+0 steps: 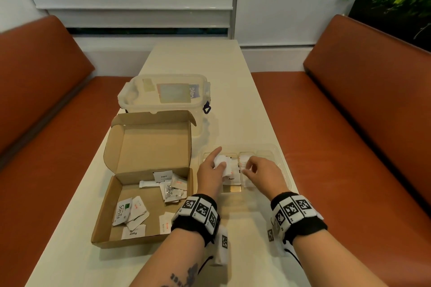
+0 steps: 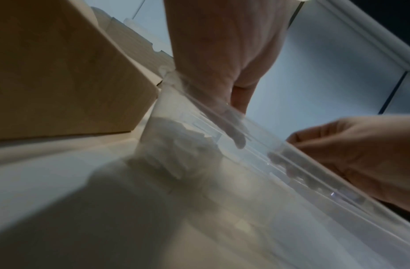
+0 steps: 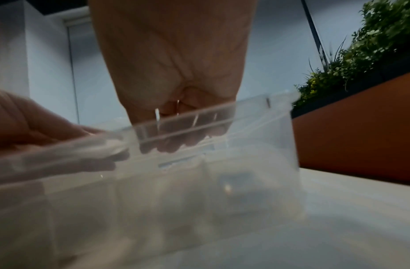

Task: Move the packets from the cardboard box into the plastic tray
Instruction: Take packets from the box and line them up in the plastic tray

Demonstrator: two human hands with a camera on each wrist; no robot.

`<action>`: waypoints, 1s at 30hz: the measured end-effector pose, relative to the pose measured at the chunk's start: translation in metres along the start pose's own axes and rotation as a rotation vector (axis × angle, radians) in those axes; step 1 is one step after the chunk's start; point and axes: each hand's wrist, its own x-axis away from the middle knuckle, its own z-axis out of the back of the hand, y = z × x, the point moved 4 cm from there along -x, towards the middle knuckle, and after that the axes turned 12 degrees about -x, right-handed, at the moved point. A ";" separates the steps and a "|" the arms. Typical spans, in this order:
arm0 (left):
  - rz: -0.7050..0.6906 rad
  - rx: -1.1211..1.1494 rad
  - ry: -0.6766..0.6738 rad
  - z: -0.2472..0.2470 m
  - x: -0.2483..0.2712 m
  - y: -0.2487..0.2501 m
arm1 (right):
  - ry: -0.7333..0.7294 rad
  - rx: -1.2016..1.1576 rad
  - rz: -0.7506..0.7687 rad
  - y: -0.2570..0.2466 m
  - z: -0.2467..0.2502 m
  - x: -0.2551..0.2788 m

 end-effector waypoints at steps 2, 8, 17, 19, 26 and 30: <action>0.002 0.045 -0.014 -0.001 0.000 0.001 | 0.023 -0.227 0.009 -0.009 0.000 0.004; 0.060 0.205 -0.074 -0.014 0.001 -0.001 | 0.054 -0.574 -0.066 -0.023 -0.004 0.010; 0.243 0.475 -0.111 -0.023 -0.001 -0.002 | 0.030 -0.646 -0.146 -0.021 -0.001 0.010; 0.247 0.492 -0.130 -0.022 0.000 0.000 | 0.028 -0.707 -0.165 -0.018 0.001 0.009; 0.148 0.378 -0.194 -0.022 0.000 0.001 | 0.045 -0.808 -0.227 -0.009 0.008 0.007; 0.056 0.230 -0.112 -0.017 0.000 0.001 | 0.161 -0.857 -0.254 -0.001 0.013 0.009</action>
